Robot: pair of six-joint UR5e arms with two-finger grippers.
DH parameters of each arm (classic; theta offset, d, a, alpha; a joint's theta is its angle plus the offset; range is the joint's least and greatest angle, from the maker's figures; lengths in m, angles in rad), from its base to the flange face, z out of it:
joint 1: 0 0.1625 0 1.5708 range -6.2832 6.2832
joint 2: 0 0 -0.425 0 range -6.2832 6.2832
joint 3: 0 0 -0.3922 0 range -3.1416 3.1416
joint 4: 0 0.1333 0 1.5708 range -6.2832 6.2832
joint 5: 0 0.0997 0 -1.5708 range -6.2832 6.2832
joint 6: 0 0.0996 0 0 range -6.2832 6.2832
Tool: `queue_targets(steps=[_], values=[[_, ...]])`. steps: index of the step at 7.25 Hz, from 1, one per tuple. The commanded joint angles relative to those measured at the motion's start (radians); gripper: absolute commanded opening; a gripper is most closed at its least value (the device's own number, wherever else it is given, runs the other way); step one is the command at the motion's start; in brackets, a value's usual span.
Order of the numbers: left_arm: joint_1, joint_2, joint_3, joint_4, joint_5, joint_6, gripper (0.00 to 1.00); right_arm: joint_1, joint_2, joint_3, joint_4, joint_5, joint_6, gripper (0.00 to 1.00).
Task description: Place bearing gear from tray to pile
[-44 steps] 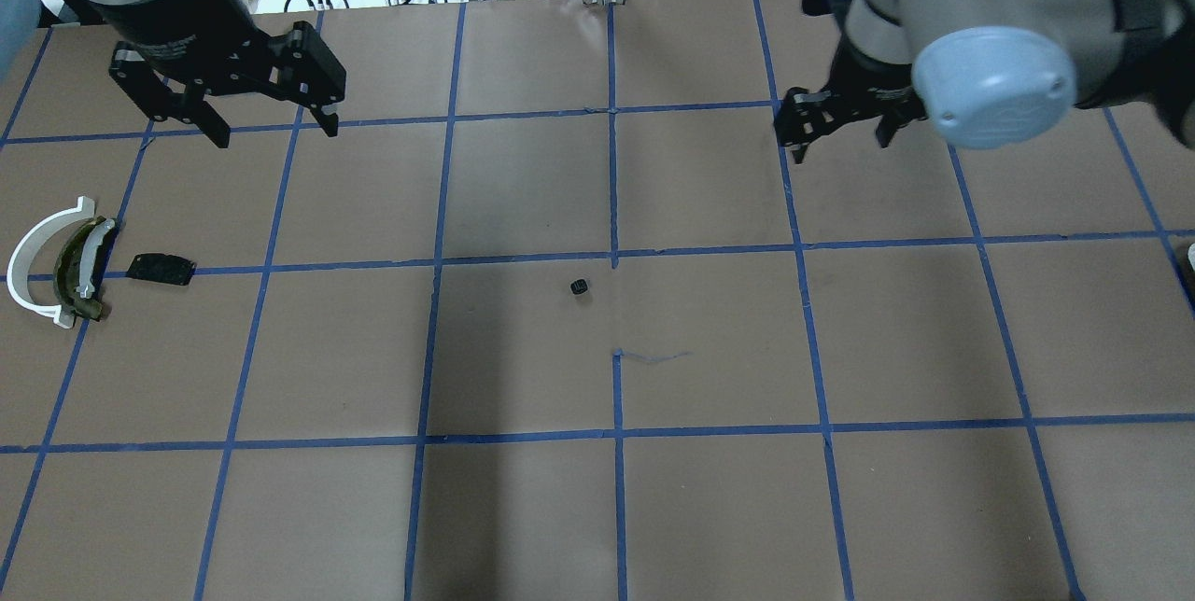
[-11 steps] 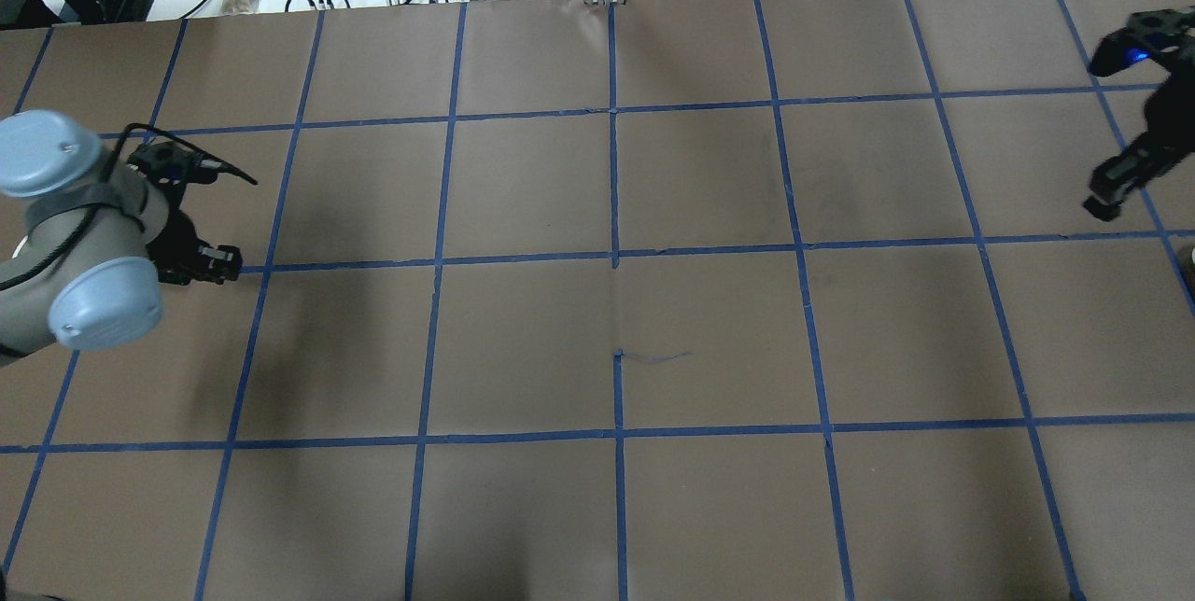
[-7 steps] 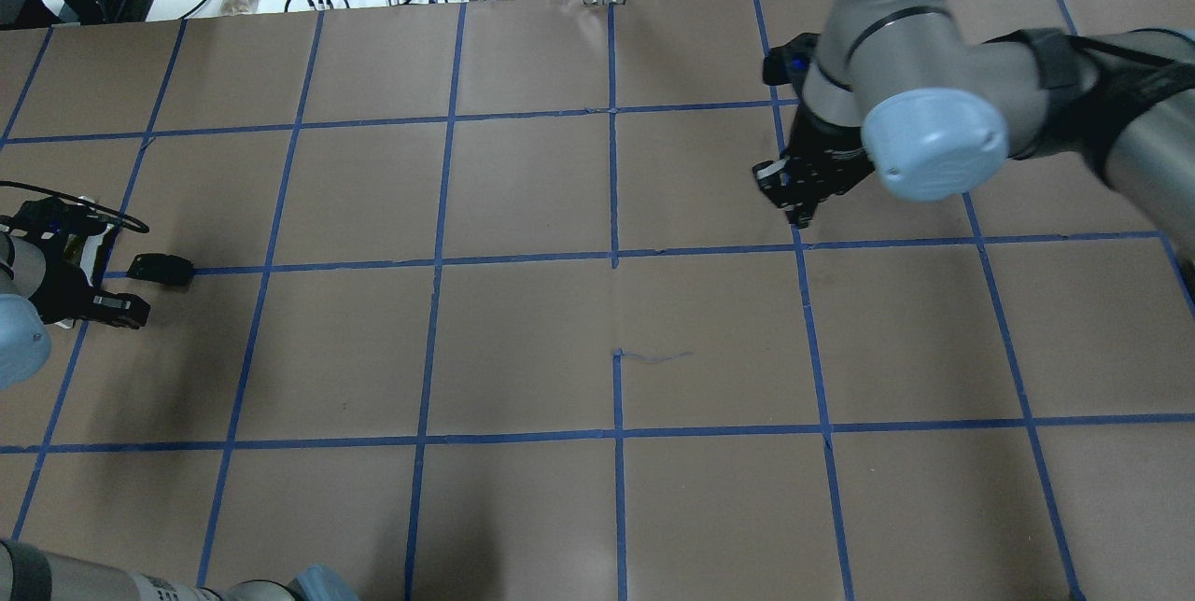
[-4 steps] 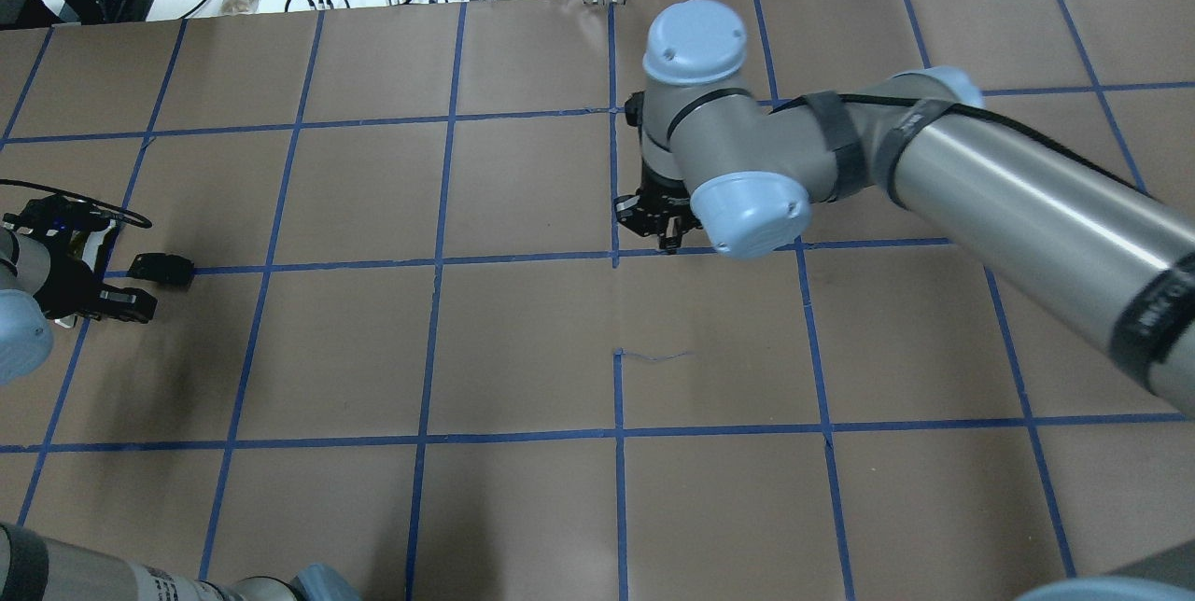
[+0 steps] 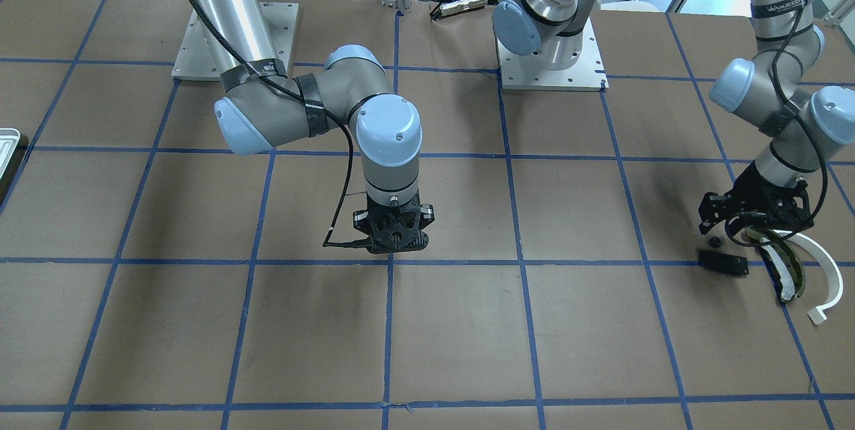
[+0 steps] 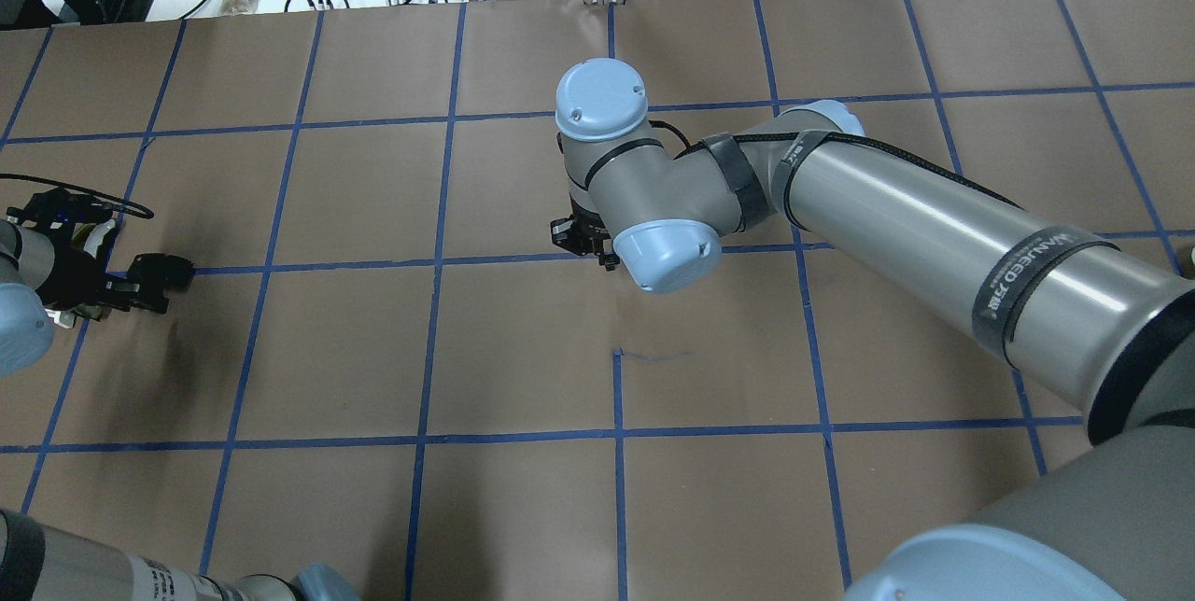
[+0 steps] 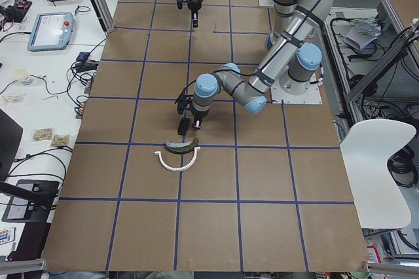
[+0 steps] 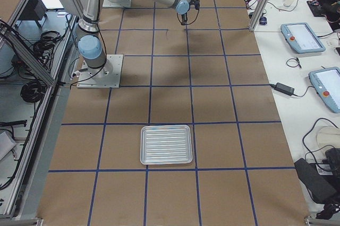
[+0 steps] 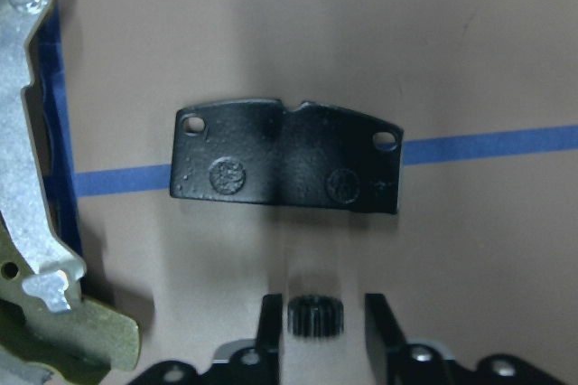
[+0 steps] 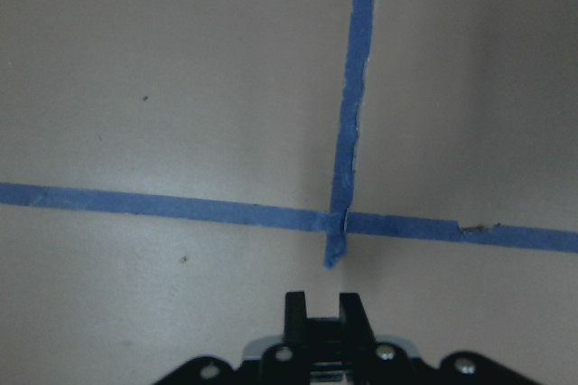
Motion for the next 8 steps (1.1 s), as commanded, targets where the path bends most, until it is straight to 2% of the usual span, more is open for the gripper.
queue_targets(steps=[1,2,4,5,6,7,8], values=[[-0.013,0.044,0.012,-0.038,0.005,-0.022,0.96,0.0,-0.007,-0.008,0.01,-0.01,0.008,1.0],[-0.062,0.076,0.029,-0.108,0.006,-0.064,0.96,-0.022,-0.055,-0.009,0.029,-0.071,-0.004,1.0],[-0.194,0.129,0.046,-0.188,0.01,-0.23,0.96,-0.154,-0.216,-0.009,0.198,-0.058,-0.059,1.0],[-0.274,0.144,0.041,-0.192,0.007,-0.344,0.96,-0.23,-0.311,-0.009,0.264,-0.058,-0.16,1.0],[-0.387,0.152,0.044,-0.19,0.002,-0.513,0.96,-0.296,-0.394,-0.011,0.344,-0.057,-0.227,1.0],[-0.522,0.153,0.052,-0.187,-0.003,-0.707,0.97,-0.331,-0.462,-0.031,0.448,-0.016,-0.233,1.0],[-0.663,0.125,0.087,-0.187,-0.006,-0.934,0.97,-0.326,-0.491,-0.081,0.53,0.026,-0.221,1.0]])
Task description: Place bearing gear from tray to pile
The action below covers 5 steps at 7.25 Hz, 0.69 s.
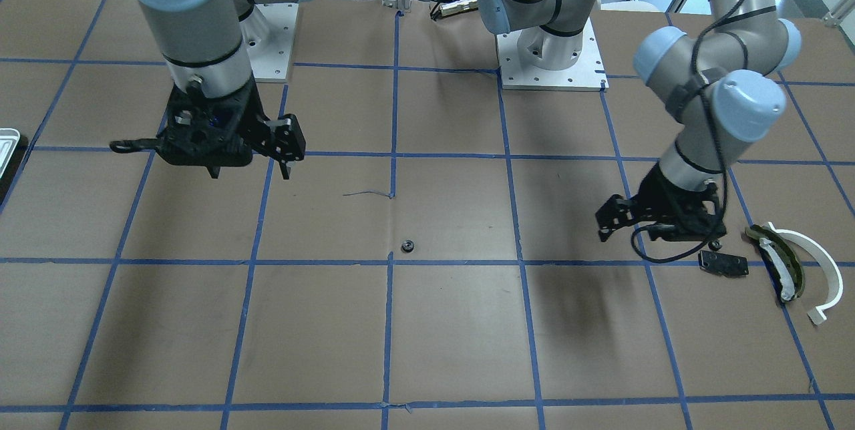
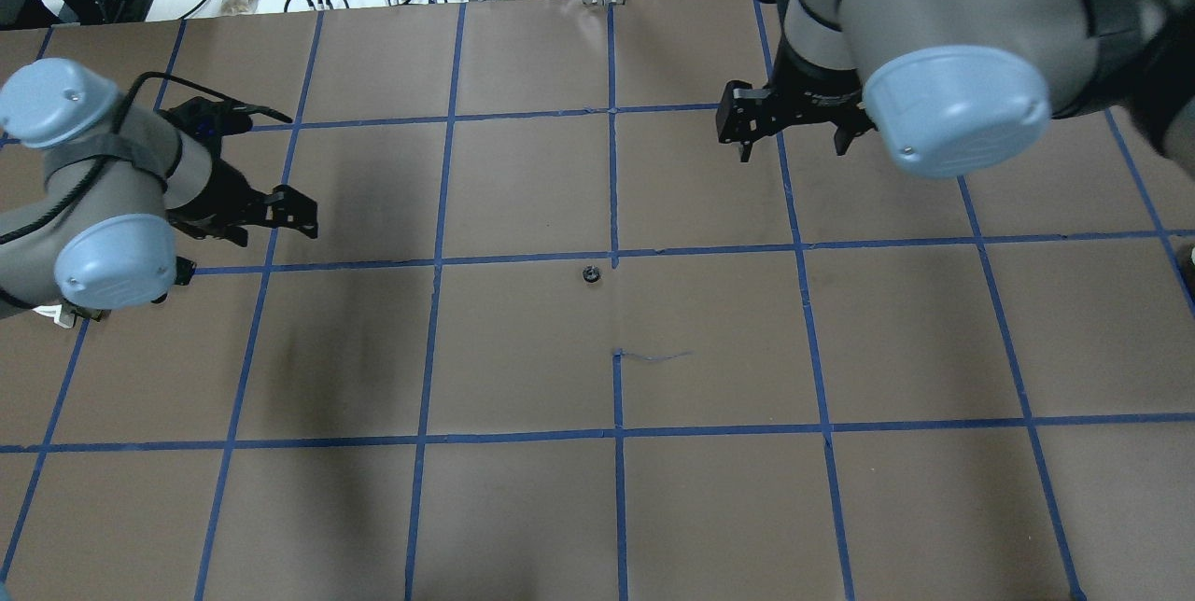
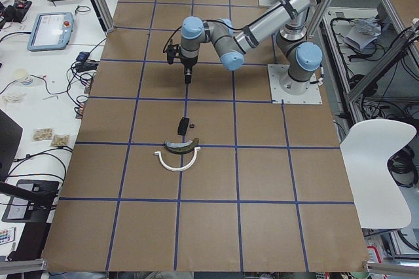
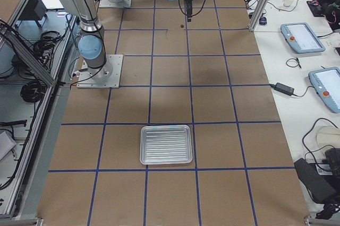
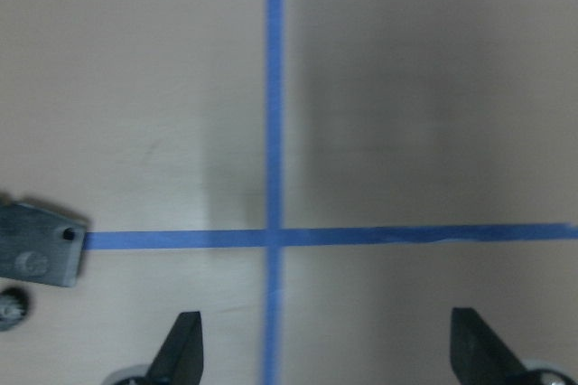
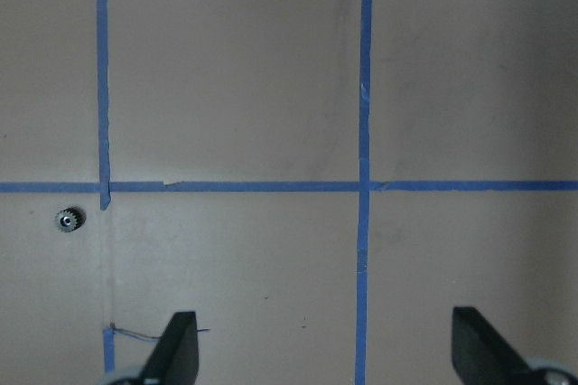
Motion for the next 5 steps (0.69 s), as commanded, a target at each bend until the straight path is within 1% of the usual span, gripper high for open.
queue_targets(steps=[1,2,3,4,5], values=[[-0.309,-0.044,0.06,0.001,-0.006,-0.442,0.96,-0.019,-0.047,-0.11,0.167,0.048,-0.001,1.0],[-0.429,-0.072,0.082,-0.003,0.006,-0.589,0.96,-0.029,-0.004,-0.166,0.19,0.047,-0.001,1.0],[-0.509,-0.107,0.096,0.01,0.008,-0.683,0.95,-0.019,-0.007,-0.172,0.193,0.045,0.0,1.0],[-0.557,-0.144,0.112,0.019,0.011,-0.718,0.95,-0.014,-0.008,-0.163,0.187,0.038,0.001,1.0],[-0.58,-0.187,0.114,0.06,0.011,-0.739,0.95,-0.014,-0.008,-0.172,0.19,0.032,0.001,1.0]])
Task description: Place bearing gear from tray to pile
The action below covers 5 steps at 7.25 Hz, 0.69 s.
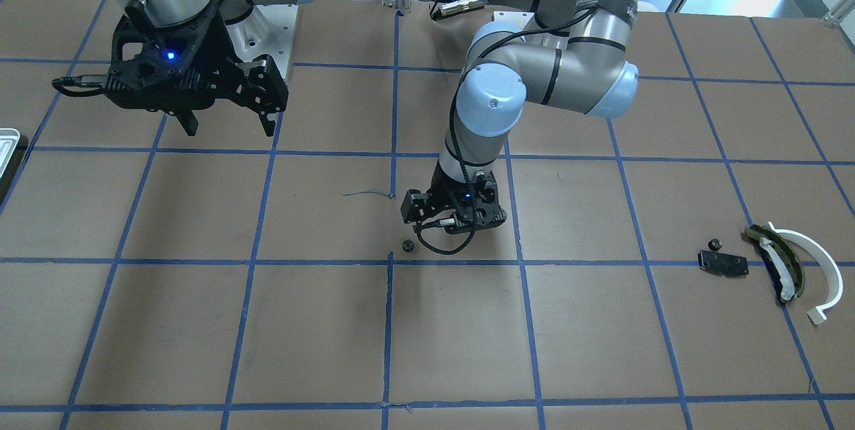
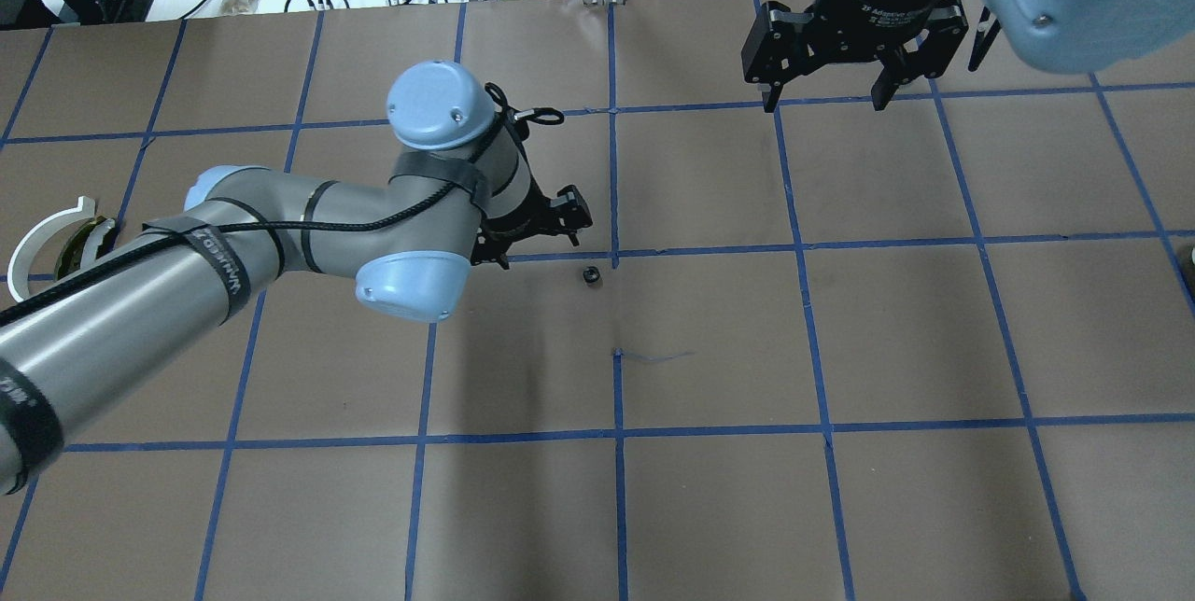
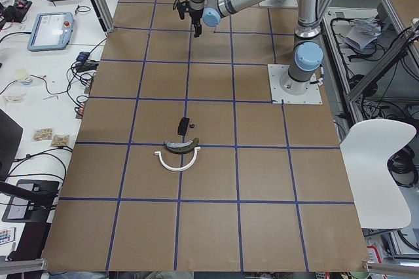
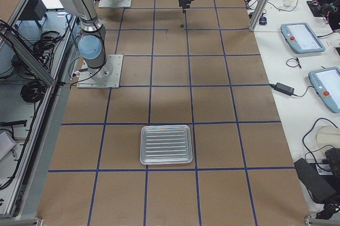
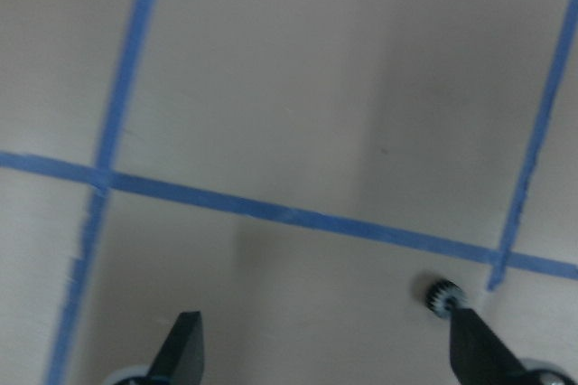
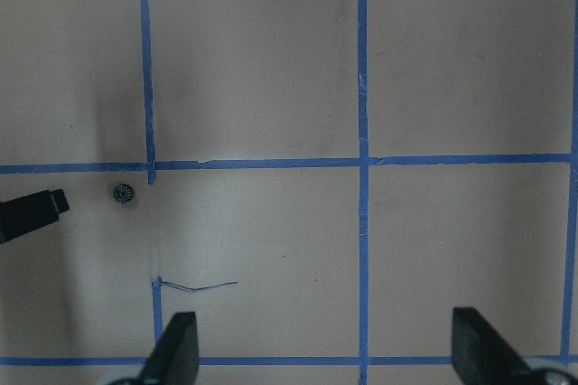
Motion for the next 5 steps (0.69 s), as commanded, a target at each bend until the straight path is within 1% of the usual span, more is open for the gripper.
queue_targets(steps=[1,2,3,5], values=[[-0.058,-0.085,0.023,0.066,0.04,-0.042,0.95,0.002,-0.004,-0.013,0.003,-0.001,-0.001,1.0],[-0.081,-0.113,0.048,0.068,0.06,-0.043,0.95,0.002,-0.006,-0.011,0.001,0.003,0.001,1.0],[-0.098,-0.128,0.042,0.068,0.09,-0.043,0.96,0.002,-0.006,-0.005,0.003,0.01,-0.001,1.0],[-0.098,-0.161,0.042,0.069,0.1,-0.054,0.94,0.002,-0.007,-0.01,0.006,0.01,-0.004,1.0]])
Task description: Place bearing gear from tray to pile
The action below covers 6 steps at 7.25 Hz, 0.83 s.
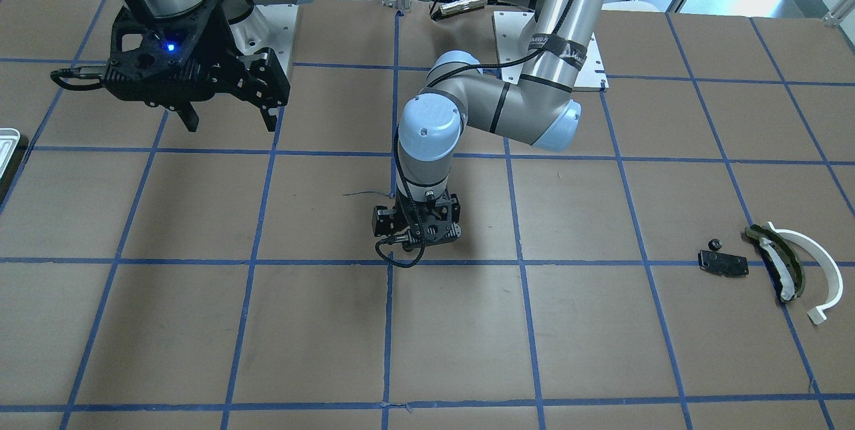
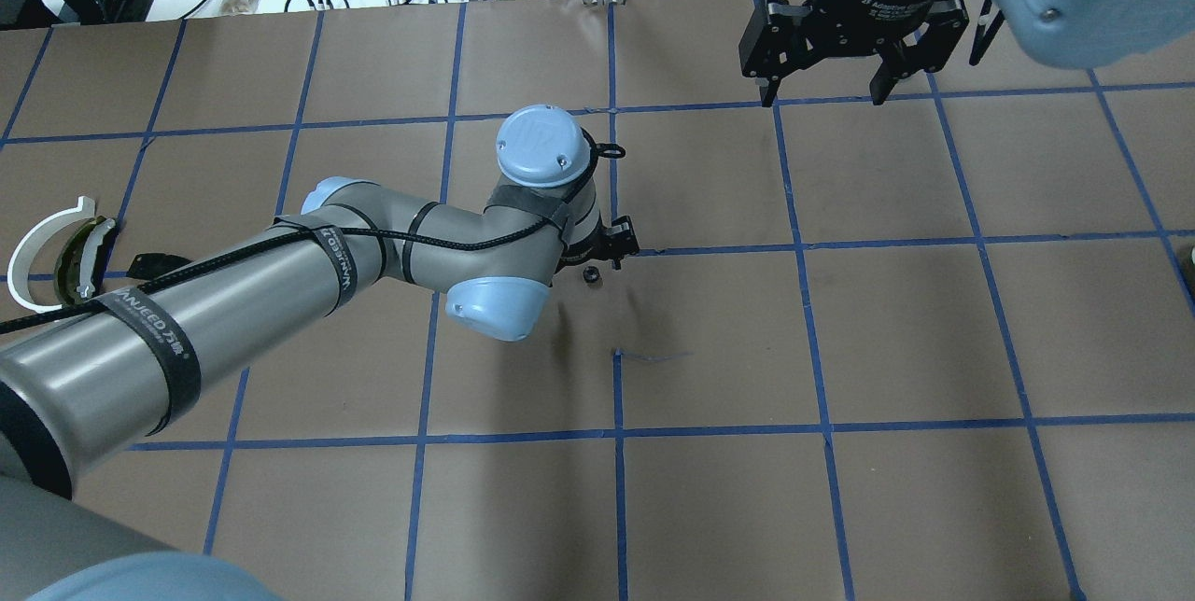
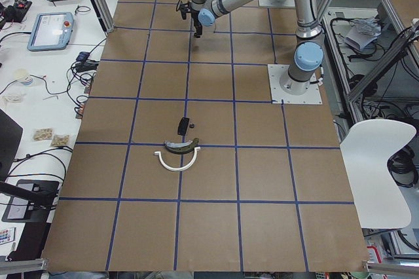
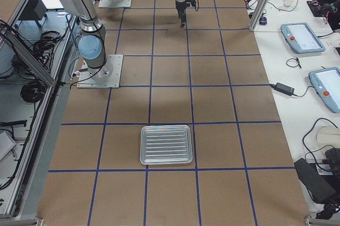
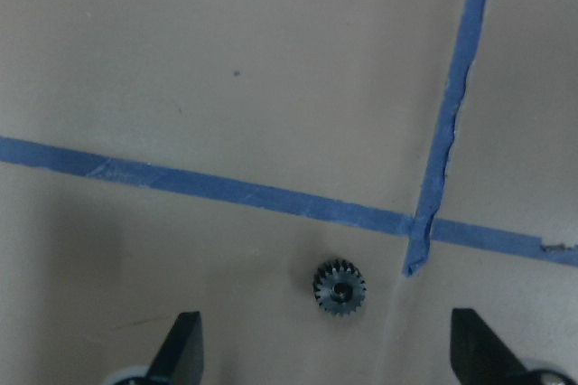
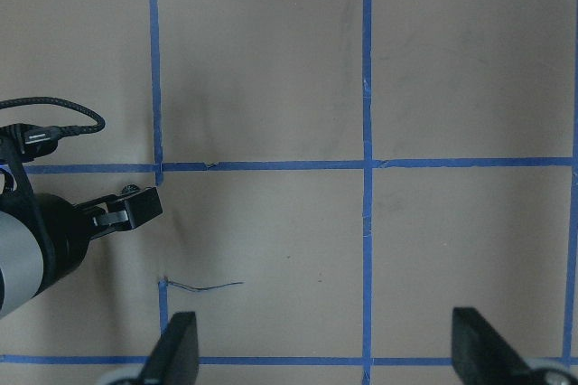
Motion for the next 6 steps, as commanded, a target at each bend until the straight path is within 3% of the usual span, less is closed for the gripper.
queue_targets(steps=[1,2,3,4,5,6], values=[[-0.003,-0.042,0.007,0.006,0.009,-0.005,0.89,0.006,-0.007,0.0,0.002,0.002,-0.001,1.0],[-0.004,-0.047,0.007,0.015,0.009,-0.013,0.84,0.006,-0.004,0.001,0.002,0.0,-0.001,1.0],[-0.004,-0.045,0.01,0.028,0.008,-0.011,0.68,0.006,-0.01,0.001,0.003,0.0,-0.001,1.0],[-0.004,-0.044,0.017,0.029,0.008,-0.01,0.29,0.006,-0.015,0.007,0.003,-0.001,-0.001,1.0],[-0.004,-0.042,0.031,0.025,0.009,-0.01,0.15,0.006,-0.015,0.006,0.003,-0.003,-0.002,1.0],[-0.004,-0.045,0.031,0.026,0.009,-0.01,0.14,0.006,-0.015,0.006,0.003,-0.003,-0.004,1.0]])
